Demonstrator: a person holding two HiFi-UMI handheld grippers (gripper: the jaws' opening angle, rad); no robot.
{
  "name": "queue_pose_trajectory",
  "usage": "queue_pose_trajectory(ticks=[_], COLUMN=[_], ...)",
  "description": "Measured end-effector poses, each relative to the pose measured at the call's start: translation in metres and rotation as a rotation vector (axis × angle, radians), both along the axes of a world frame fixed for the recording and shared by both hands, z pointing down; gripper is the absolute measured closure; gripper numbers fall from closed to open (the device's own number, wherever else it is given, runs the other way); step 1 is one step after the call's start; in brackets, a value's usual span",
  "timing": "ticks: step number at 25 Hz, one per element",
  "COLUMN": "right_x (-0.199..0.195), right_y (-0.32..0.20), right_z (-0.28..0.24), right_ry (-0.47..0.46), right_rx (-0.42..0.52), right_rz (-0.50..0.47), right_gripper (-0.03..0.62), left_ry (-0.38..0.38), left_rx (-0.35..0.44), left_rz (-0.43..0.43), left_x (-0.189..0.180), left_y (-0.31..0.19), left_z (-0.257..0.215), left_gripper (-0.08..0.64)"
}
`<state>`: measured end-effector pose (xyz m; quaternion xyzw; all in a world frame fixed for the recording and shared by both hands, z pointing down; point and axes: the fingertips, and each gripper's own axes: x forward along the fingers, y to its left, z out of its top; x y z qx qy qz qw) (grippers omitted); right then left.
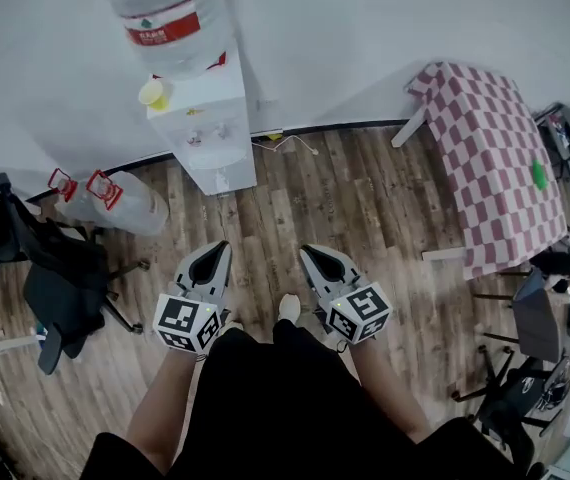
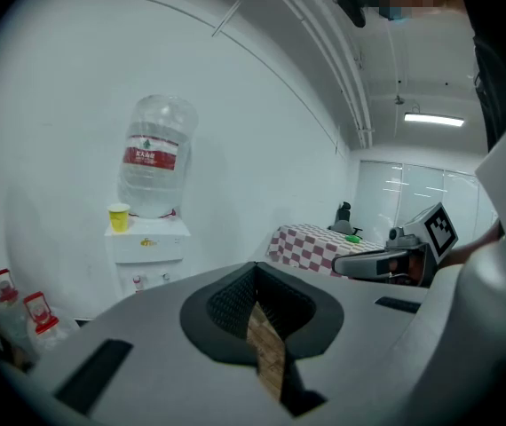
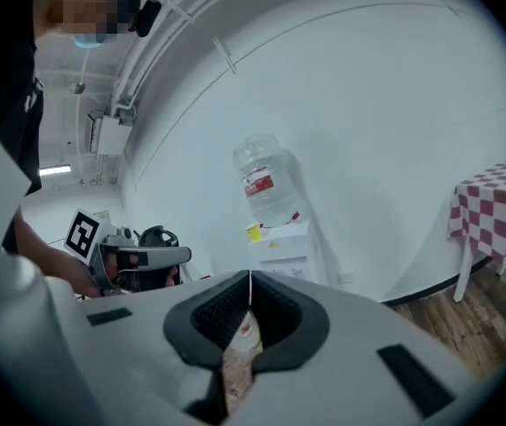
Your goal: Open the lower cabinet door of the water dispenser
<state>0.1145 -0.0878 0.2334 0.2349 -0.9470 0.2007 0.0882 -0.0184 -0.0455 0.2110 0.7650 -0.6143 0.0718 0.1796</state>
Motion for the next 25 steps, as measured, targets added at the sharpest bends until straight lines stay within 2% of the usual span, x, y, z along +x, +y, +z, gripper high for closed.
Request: queue_pose_trajectory(ticks=[8, 16, 21, 25], right_x=[-0.010, -0.029, -0.057, -0.078], right_y=[-0.046, -0.102, -0.134, -0.159], right_z=[0.034, 0.062, 0.093, 0.144], right_ry=[0.005, 0.038, 0.035, 0.033], right_rx=[-0.022, -0.045, -0.035, -0.039], right_rz=[-0.112, -0.117, -0.115, -0.120], right_gripper=[0.569, 0.569, 0.569, 0.569], left_ry=[-0.018, -0.035, -0.042, -0.051], left_rx=[-0.030, -0.079, -0.083, -0.086], left_rz=[-0.097, -0.116, -0.135, -0.116], left_x=[-0.001, -0.020, -0.046, -0.062], left_y=[-0.024, -0.064, -0.094, -0.120], left_z=[0.020, 0.044, 0.080, 0.127], left_gripper=[0.546, 0.546, 0.546, 0.546])
